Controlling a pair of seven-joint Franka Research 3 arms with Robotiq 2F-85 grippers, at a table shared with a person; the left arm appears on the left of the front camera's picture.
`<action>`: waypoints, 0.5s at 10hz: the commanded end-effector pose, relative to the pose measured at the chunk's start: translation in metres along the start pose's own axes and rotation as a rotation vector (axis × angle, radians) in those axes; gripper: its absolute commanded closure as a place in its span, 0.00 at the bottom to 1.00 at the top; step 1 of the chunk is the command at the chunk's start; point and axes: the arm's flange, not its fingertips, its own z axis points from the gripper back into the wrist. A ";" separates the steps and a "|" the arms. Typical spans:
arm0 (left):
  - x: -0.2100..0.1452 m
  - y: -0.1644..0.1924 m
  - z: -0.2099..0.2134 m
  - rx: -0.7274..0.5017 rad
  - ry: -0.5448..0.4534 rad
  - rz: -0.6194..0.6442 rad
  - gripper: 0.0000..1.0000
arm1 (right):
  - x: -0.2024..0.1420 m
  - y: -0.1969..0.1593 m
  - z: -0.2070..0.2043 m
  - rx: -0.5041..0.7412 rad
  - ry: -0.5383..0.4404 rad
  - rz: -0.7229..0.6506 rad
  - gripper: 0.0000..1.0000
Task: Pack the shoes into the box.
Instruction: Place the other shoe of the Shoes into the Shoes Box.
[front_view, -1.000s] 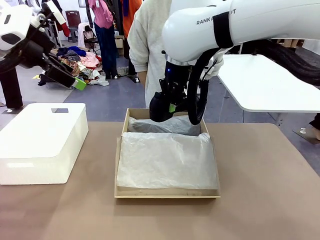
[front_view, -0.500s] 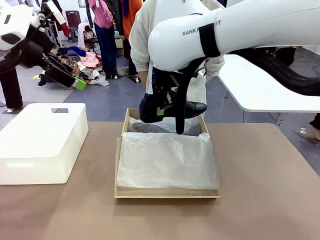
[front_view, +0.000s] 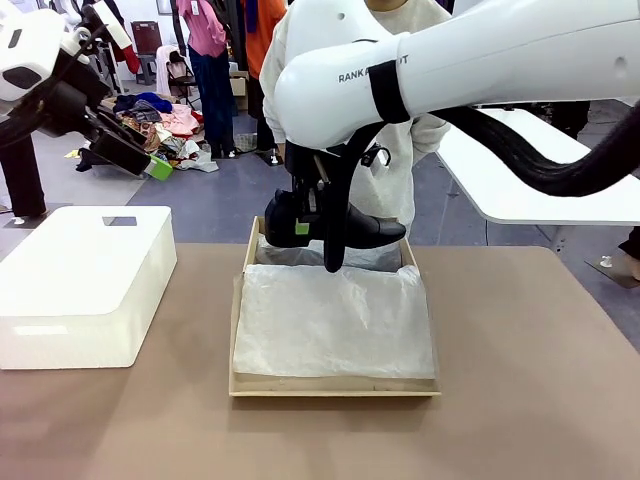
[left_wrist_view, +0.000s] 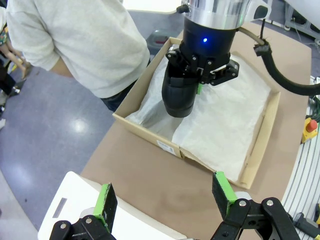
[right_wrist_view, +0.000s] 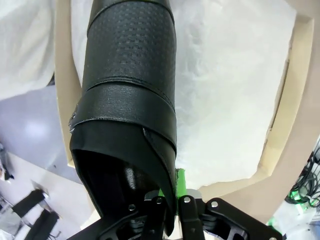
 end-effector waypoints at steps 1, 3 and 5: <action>0.000 0.000 0.001 -0.009 -0.005 -0.002 0.00 | -0.008 0.009 -0.003 0.047 -0.046 -0.096 1.00; 0.000 0.000 0.001 -0.009 -0.005 -0.002 0.00 | -0.007 0.013 -0.013 0.035 -0.060 -0.129 1.00; 0.000 0.000 0.001 -0.009 -0.005 -0.002 0.00 | -0.007 0.017 -0.021 0.025 -0.050 -0.129 1.00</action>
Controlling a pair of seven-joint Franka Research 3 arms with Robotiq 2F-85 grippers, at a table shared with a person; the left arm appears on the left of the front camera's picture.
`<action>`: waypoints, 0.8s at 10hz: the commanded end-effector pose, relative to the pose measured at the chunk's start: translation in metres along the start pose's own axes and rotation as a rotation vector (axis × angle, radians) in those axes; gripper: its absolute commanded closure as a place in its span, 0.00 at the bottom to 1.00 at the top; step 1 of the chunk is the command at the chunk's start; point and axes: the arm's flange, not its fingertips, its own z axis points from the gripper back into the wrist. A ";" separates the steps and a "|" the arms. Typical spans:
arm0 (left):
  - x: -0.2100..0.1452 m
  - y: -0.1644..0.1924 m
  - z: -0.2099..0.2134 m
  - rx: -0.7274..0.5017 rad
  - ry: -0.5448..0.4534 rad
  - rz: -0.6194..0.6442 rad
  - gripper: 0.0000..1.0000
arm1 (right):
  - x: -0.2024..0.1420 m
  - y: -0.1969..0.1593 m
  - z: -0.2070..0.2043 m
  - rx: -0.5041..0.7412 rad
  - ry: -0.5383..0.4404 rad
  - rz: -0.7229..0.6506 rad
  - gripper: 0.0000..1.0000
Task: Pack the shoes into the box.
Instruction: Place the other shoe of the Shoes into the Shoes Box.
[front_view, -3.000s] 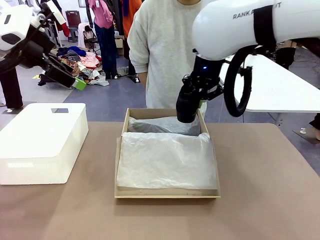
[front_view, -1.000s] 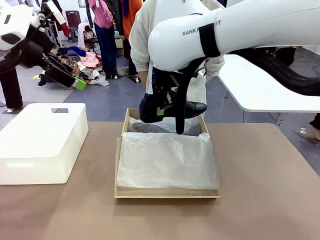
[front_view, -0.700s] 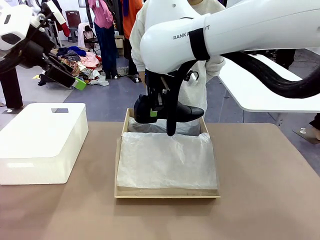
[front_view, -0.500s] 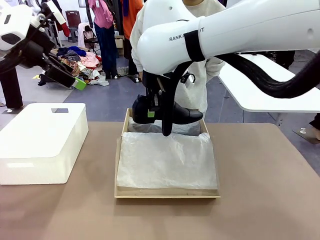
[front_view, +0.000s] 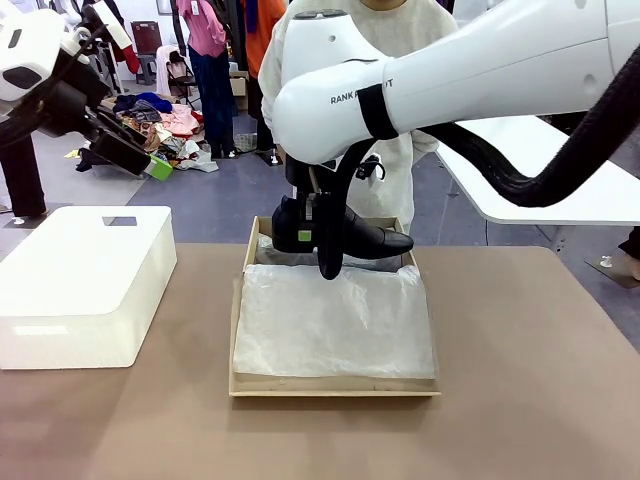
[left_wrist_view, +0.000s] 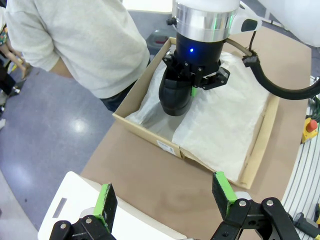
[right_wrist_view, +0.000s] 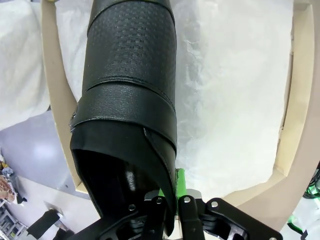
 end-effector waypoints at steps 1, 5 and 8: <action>0.000 0.000 0.001 -0.009 -0.005 -0.002 0.00 | -0.010 0.005 0.000 0.023 -0.017 -0.022 1.00; 0.000 0.000 0.001 -0.009 -0.005 -0.002 0.00 | -0.014 0.008 -0.010 -0.005 -0.008 -0.019 1.00; 0.000 0.000 0.001 -0.009 -0.005 -0.002 0.00 | -0.025 0.010 -0.022 -0.022 -0.013 0.008 1.00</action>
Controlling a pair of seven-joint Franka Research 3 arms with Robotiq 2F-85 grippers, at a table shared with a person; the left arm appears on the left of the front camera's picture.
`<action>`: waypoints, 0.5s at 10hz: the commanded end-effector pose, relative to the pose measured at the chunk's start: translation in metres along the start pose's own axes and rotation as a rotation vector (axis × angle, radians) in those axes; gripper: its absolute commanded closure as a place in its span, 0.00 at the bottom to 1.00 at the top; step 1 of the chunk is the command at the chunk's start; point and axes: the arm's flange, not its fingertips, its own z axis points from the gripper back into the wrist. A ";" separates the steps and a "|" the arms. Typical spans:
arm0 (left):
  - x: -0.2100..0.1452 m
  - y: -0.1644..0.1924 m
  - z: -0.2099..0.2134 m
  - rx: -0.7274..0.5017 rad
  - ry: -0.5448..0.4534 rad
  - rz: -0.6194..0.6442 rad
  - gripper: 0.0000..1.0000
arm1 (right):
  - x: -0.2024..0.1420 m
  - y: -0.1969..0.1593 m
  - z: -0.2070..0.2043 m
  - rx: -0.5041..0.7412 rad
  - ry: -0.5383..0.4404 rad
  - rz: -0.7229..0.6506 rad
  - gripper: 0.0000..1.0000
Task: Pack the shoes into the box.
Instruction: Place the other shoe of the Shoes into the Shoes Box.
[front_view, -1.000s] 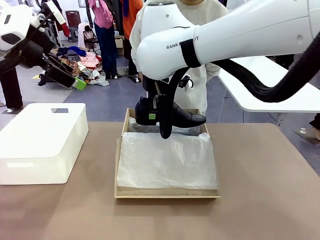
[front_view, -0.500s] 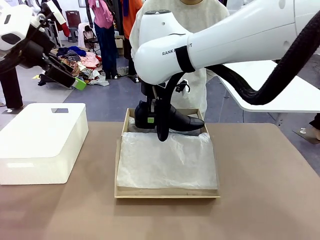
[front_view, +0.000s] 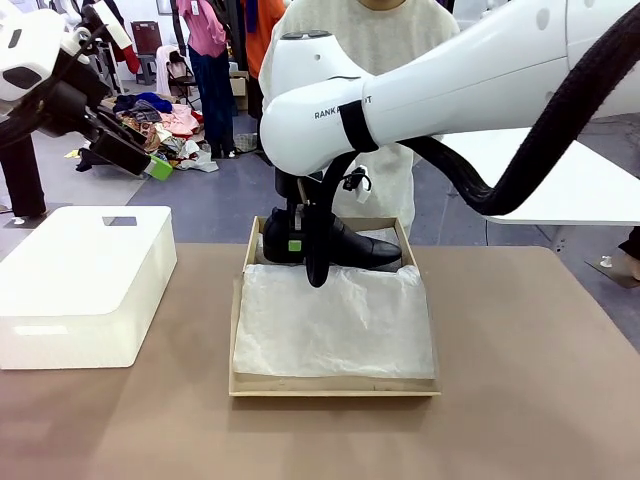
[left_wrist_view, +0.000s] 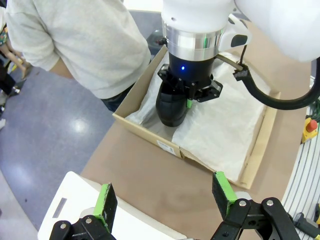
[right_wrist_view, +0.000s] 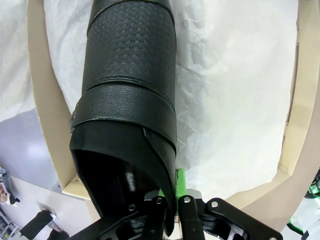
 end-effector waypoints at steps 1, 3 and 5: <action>0.000 0.000 0.001 -0.009 -0.005 -0.002 0.00 | -0.009 0.006 0.001 0.014 -0.019 -0.009 1.00; 0.000 0.000 0.001 -0.009 -0.005 -0.002 0.00 | -0.011 0.008 -0.007 0.027 -0.021 -0.014 1.00; 0.000 0.000 0.001 -0.009 -0.005 -0.002 0.00 | -0.013 0.008 -0.015 -0.001 -0.023 -0.022 1.00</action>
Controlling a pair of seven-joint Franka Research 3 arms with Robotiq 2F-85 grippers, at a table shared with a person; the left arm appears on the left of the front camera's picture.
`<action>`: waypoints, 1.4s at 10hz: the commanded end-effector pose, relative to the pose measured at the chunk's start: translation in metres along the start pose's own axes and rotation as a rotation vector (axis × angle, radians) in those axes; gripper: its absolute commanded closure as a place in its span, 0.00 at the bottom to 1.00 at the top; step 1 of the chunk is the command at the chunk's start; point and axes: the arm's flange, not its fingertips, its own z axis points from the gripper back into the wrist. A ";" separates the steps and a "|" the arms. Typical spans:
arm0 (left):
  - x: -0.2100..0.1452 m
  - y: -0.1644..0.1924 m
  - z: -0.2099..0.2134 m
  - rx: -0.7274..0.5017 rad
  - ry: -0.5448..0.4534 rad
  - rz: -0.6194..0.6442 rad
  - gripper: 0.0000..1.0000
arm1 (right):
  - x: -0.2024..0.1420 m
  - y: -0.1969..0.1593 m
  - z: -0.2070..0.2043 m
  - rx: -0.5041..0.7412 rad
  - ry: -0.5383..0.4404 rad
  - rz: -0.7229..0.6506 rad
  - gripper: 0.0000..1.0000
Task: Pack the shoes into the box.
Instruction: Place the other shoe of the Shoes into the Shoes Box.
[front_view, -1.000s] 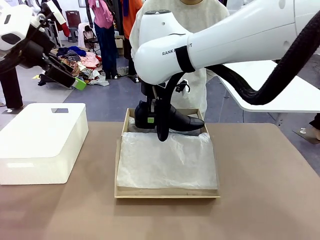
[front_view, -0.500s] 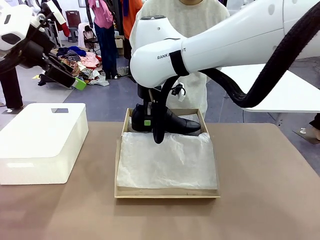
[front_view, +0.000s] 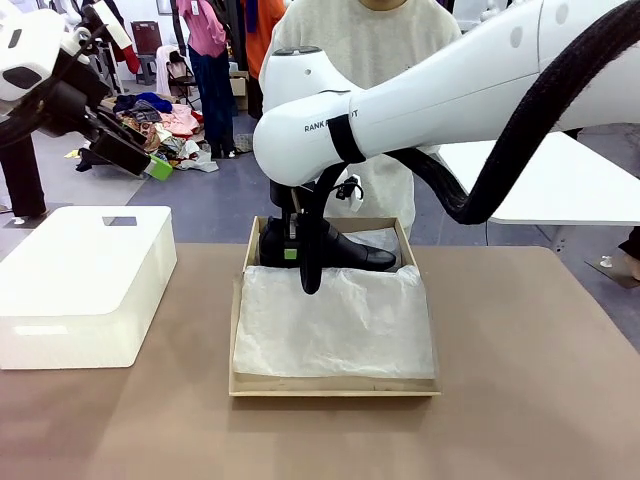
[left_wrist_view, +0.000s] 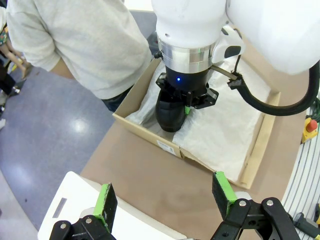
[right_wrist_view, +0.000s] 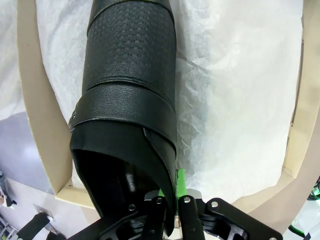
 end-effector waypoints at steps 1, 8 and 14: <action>0.000 0.000 0.001 -0.009 -0.005 -0.002 0.00 | -0.007 0.005 0.002 0.016 -0.017 -0.030 1.00; 0.000 0.000 0.001 -0.009 -0.005 -0.002 0.00 | -0.007 0.007 -0.003 0.002 0.000 -0.043 0.61; 0.000 0.000 0.001 -0.009 -0.005 -0.002 0.00 | 0.003 0.005 0.034 0.033 0.007 -0.067 0.00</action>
